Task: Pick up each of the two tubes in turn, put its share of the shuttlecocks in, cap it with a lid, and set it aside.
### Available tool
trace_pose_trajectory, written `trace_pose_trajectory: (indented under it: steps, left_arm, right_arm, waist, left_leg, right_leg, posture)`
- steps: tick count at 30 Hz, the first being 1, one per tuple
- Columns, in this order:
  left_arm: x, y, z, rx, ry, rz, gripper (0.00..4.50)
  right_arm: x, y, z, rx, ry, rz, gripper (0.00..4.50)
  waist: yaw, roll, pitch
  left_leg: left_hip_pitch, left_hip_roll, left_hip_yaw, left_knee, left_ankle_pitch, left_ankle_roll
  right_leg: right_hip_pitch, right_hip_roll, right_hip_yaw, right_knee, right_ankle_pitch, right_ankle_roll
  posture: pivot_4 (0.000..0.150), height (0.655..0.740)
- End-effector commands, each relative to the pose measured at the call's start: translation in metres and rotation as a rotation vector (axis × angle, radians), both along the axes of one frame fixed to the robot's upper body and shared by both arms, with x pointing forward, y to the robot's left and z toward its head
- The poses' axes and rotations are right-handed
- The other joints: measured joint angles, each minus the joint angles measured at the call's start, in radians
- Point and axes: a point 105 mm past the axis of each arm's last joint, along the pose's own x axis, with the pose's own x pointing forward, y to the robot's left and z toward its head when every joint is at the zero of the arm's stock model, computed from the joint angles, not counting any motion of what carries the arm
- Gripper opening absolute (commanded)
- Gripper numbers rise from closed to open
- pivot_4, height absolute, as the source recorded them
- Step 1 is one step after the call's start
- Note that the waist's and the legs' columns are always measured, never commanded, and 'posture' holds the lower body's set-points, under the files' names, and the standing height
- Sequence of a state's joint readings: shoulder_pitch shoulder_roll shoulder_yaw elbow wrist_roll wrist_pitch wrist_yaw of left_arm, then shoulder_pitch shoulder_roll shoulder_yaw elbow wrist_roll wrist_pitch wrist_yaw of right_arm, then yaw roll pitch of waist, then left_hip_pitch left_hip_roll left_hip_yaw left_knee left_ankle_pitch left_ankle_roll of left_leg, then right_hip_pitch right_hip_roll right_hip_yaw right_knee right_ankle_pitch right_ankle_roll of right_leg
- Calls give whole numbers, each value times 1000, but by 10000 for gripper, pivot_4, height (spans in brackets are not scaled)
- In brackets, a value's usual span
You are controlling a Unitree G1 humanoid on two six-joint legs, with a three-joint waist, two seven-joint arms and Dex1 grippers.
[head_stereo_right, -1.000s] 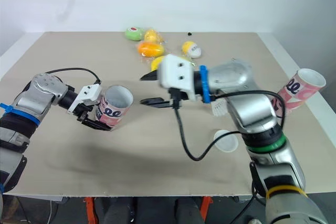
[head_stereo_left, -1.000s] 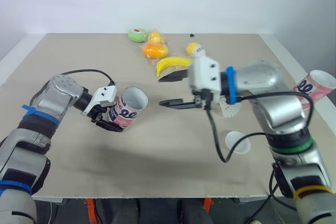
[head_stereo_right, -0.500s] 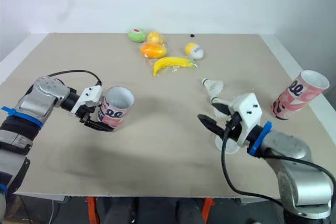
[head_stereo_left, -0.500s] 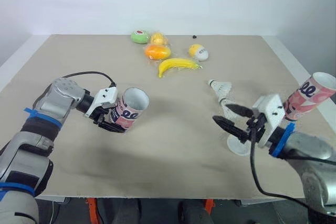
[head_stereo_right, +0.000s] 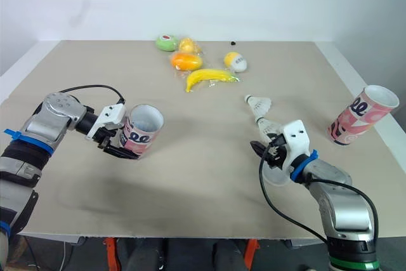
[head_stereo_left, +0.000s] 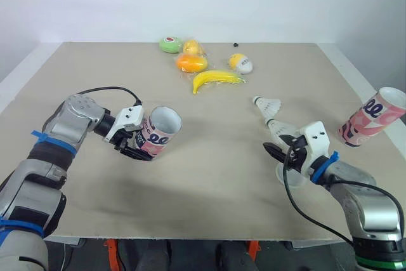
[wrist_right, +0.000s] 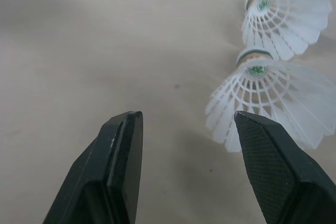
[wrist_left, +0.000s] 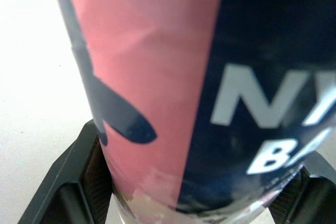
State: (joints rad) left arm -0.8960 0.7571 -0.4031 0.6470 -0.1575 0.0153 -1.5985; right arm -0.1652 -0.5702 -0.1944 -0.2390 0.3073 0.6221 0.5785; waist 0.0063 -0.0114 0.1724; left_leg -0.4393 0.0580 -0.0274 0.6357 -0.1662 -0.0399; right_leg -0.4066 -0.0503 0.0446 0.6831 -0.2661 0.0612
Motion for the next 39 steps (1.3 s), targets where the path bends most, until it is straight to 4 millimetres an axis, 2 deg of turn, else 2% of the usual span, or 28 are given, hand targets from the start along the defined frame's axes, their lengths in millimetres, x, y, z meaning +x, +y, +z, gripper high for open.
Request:
trace_pose_trajectory:
  steps: [1, 4, 5, 7, 8, 9, 10, 11, 13, 15, 18, 21, 23, 29, 33, 36, 38, 39]
  left_arm:
    - [-11, -2, -25, 47, 87, -30, 33662]
    - [-13, -1, -26, 48, 90, -31, 33662]
    - [-13, -1, -26, 47, 91, -31, 33662]
    - [-14, -1, -26, 45, 93, -30, 33662]
    - [-15, -1, -26, 45, 94, -29, 33662]
    - [-15, 0, -26, 45, 95, -28, 33662]
    - [-16, 0, -26, 45, 96, -27, 33662]
    - [-16, 0, -26, 45, 96, -27, 33662]
    - [-16, 0, -26, 44, 96, -27, 33662]
    - [-16, 0, -26, 43, 95, -27, 33662]
    - [-14, -2, -25, 43, 93, -28, 33662]
    - [-13, -4, -25, 44, 92, -32, 33662]
    - [-12, -5, -24, 45, 91, -34, 33662]
    - [-12, -3, -24, 36, 91, -22, 33662]
    - [-16, -2, -25, 30, 104, -16, 33662]
    - [-17, -1, -25, 28, 106, -8, 33662]
    - [-16, 1, -25, 28, 103, 0, 33662]
    - [-16, 1, -25, 29, 102, 2, 33662]
  right_arm:
    - [14, -3, 10, -25, -35, -13, 30203]
    - [23, -8, 9, -42, -19, -33, 30203]
    - [24, -9, 9, -36, -19, -42, 27839]
    - [23, -11, 11, -38, -25, -40, 21937]
    - [21, -11, 13, -38, -29, -38, 16681]
    - [19, -11, 15, -46, -38, -26, 14552]
    - [17, -11, 18, -50, -46, -22, 6861]
    - [16, -11, 22, -55, -57, -20, 3047]
    - [11, -6, 40, -72, -108, 18, 269]
    - [2, 11, 61, -76, -170, 113, 269]
    - [-22, 65, 92, -113, -265, 402, 269]
    - [-48, 120, 110, -201, -342, 736, 269]
    - [-55, 143, 116, -295, -377, 885, 269]
    - [-33, 170, 118, -571, -416, 1010, 269]
    - [-20, 187, 121, -618, -448, 1028, 269]
    - [-20, 198, 127, -620, -472, 1066, 269]
    - [-26, 201, 128, -603, -448, 1127, 6648]
    - [-28, 201, 129, -601, -442, 1146, 7893]
  waist:
    - [0, 0, 0]
    - [-1, 0, 0]
    - [-1, 0, 0]
    - [-1, 0, 0]
    - [-1, 0, 0]
    - [-1, 0, 0]
    - [-1, 0, 0]
    - [-1, 0, 0]
    - [-1, 1, -1]
    - [-1, 3, 0]
    - [-2, 3, -1]
    - [-3, 3, -1]
    - [-2, 3, -1]
    - [0, 0, -1]
    - [0, 0, -1]
    - [-1, 1, -1]
    - [0, 0, -1]
    - [0, 0, -1]
  left_leg:
    - [0, 0, 0, 0, 0, 0]
    - [0, 0, 0, 0, 0, 1]
    - [0, 0, 0, 0, 0, 1]
    - [0, 0, 0, 0, -1, 1]
    - [0, -1, 0, 0, -1, 2]
    - [-1, -1, 0, 0, -2, 2]
    - [0, -1, 0, 0, -2, 3]
    - [0, -2, 0, -1, -3, 4]
    - [0, -2, 0, -1, -4, 6]
    - [0, -2, 0, -1, -4, 6]
    - [0, -1, 0, -1, -4, 7]
    - [0, -1, 0, -1, -4, 7]
    - [0, -1, 0, 0, -4, 7]
    - [-2, -3, 1, 1, -4, 6]
    - [-1, -2, 1, 0, -4, 6]
    - [-1, -2, 1, -1, -4, 6]
    - [-2, -2, 0, -1, -5, 6]
    - [-2, -2, 1, -1, -5, 5]
  right_leg:
    - [0, 0, 0, 0, 0, 0]
    - [0, 0, 1, 0, 0, 0]
    - [0, 0, 1, 0, -1, 0]
    - [0, 0, 1, 0, -1, 0]
    - [0, 0, 1, 0, -2, 1]
    - [0, 0, 2, 0, -2, 2]
    - [0, 0, 2, 0, -1, 4]
    - [0, 0, 2, 0, -2, 5]
    - [0, 0, 3, 0, -2, 5]
    - [0, 1, 3, 0, -2, 5]
    - [0, 1, 3, 0, -2, 5]
    - [0, 2, 3, 0, -3, 4]
    - [0, 2, 3, 0, -4, 1]
    - [0, 1, 6, -1, -5, 2]
    - [-1, 2, 6, 0, -4, 4]
    - [-1, 2, 6, 0, -4, 4]
    - [-1, 2, 6, 0, -3, 3]
    - [-1, 2, 6, 0, -3, 2]
  posture:
    - [1500, 6895]
    - [1500, 6895]
    - [1500, 6895]
    - [1500, 6895]
    - [1500, 6895]
    - [1500, 6895]
    - [1500, 6895]
    - [1500, 6895]
    - [1500, 6895]
    - [1500, 6895]
    - [1500, 6895]
    - [1500, 6895]
    - [1500, 6895]
    - [1500, 6895]
    - [1500, 6895]
    - [1500, 6895]
    - [1500, 6895]
    - [1500, 6895]
